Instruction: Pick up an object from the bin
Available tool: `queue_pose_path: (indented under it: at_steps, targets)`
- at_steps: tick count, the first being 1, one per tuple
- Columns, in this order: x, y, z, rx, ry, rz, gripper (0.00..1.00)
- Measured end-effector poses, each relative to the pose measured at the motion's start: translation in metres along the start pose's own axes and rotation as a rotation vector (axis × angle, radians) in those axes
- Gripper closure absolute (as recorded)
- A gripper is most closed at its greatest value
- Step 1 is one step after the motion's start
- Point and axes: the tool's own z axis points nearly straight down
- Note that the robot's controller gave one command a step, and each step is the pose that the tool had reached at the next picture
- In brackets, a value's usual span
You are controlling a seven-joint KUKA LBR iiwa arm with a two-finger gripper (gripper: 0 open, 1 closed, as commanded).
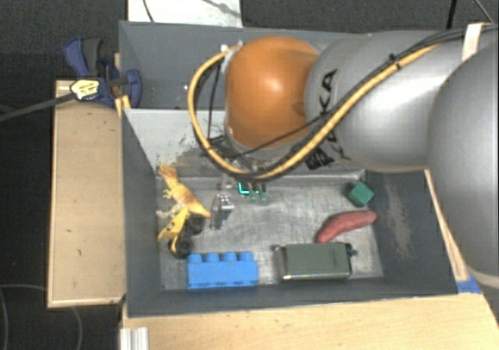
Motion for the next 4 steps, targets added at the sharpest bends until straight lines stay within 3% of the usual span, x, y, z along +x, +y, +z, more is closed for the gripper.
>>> queue_pose_path:
  at_steps: [1,2,3,4]
  targets:
    - [-0.002,-0.001,-0.005,-0.002,-0.008,0.005,0.0]
    - [0.029,0.017,0.029,-0.001,-0.016,-0.187,0.0]
    - [0.058,0.015,0.063,0.0,-0.004,-0.335,0.0]
    - [0.016,0.006,0.102,-0.024,-0.051,0.138,1.0]
